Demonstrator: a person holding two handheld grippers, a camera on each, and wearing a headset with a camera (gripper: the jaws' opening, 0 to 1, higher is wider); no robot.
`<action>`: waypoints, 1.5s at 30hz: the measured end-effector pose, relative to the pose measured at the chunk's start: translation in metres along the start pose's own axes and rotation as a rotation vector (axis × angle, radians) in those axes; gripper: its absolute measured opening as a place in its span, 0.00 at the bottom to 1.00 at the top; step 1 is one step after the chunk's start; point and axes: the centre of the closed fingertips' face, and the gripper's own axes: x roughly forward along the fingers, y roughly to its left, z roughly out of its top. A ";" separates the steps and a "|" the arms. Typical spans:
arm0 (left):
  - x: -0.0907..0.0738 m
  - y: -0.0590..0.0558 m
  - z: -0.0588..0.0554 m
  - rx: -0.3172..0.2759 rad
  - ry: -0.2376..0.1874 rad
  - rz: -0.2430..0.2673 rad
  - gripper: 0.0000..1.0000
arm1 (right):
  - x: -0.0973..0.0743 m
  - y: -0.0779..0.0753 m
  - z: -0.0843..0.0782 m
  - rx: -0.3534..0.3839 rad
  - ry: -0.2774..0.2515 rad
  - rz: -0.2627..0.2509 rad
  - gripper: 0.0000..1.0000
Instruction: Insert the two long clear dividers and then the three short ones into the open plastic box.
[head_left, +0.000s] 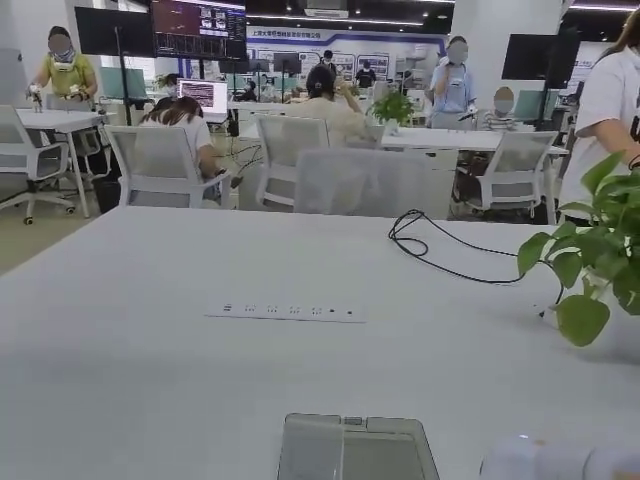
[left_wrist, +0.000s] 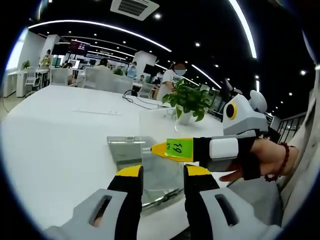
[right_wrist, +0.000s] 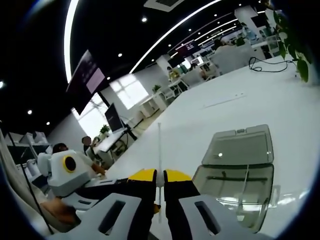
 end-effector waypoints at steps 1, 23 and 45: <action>0.000 0.000 0.000 -0.003 0.002 0.000 0.30 | 0.000 0.000 0.000 0.003 0.001 0.000 0.07; 0.003 -0.010 -0.012 0.253 0.085 -0.011 0.66 | -0.012 -0.048 -0.021 0.248 0.244 -0.225 0.07; 0.016 -0.006 -0.031 0.350 0.163 -0.111 1.00 | -0.006 -0.077 -0.039 0.397 0.500 -0.368 0.07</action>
